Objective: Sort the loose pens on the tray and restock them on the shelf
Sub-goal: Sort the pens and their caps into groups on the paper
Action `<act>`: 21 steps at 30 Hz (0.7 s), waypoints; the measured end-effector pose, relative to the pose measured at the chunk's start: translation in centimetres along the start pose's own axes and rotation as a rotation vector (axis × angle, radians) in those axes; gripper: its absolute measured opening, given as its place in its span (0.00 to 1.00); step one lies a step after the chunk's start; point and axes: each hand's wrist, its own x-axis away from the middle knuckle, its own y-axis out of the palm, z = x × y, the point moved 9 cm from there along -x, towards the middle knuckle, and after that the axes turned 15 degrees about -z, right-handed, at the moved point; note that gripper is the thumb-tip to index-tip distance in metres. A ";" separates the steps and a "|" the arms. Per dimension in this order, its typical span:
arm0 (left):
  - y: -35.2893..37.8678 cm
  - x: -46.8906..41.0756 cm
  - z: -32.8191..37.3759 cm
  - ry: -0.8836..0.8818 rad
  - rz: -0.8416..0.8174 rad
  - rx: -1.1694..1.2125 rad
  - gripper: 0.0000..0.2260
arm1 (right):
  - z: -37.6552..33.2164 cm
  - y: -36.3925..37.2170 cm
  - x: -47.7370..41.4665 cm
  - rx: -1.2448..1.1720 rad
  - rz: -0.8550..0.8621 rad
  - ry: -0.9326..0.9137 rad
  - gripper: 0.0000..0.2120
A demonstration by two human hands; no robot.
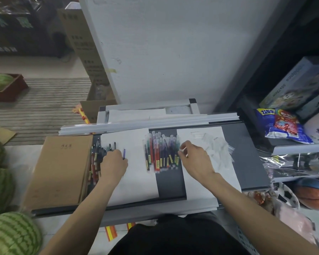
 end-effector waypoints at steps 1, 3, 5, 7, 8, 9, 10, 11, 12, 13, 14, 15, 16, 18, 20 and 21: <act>0.1 -0.1 0.0 -0.007 -0.013 -0.015 0.10 | -0.5 0.2 0.2 -0.029 -0.010 -0.022 0.08; 0.2 0.0 0.4 0.004 -0.038 -0.010 0.09 | -1.3 0.5 0.7 -0.126 -0.048 -0.045 0.07; 0.1 0.6 0.8 0.030 -0.048 0.042 0.10 | -1.7 0.7 1.1 -0.266 -0.084 -0.051 0.05; -0.2 1.6 1.5 0.085 -0.060 0.144 0.11 | -2.2 0.5 1.7 -0.421 -0.099 -0.059 0.03; -0.2 2.2 2.0 0.124 -0.079 0.229 0.11 | -2.5 0.3 2.0 -0.498 -0.099 -0.066 0.02; -0.3 2.8 2.7 0.166 -0.109 0.338 0.12 | -2.7 -0.1 2.4 -0.570 -0.098 -0.076 0.02; -0.3 3.5 3.4 0.213 -0.136 0.443 0.12 | -3.0 -0.4 2.7 -0.630 -0.097 -0.089 0.02; -0.5 4.3 4.1 0.259 -0.159 0.524 0.12 | -3.4 -0.7 3.1 -0.674 -0.095 -0.103 0.02; -0.7 5.2 4.8 0.302 -0.180 0.584 0.12 | -3.6 -1.1 3.4 -0.702 -0.091 -0.114 0.02; -1.1 6.2 5.6 0.349 -0.204 0.630 0.12 | -3.8 -1.5 3.7 -0.718 -0.085 -0.123 0.03; -1.4 7.2 6.3 0.402 -0.224 0.641 0.13 | -3.9 -1.8 3.9 -0.736 -0.081 -0.130 0.03; -1.9 8.4 7.0 0.456 -0.236 0.614 0.13 | -4.1 -2.2 4.2 -0.759 -0.081 -0.138 0.03; -2.5 9.4 7.5 0.510 -0.235 0.567 0.13 | -4.3 -2.5 4.5 -0.787 -0.084 -0.149 0.03; -3.5 11.4 8.5 0.603 -0.233 0.486 0.13 | -4.7 -3.2 5.0 -0.838 -0.099 -0.176 0.05; -4.4 13.1 9.2 0.669 -0.231 0.420 0.10 | -5.1 -3.9 5.5 -0.869 -0.110 -0.206 0.06; -4.9 13.9 9.7 0.700 -0.225 0.380 0.09 | -5.3 -4.3 5.8 -0.874 -0.117 -0.222 0.07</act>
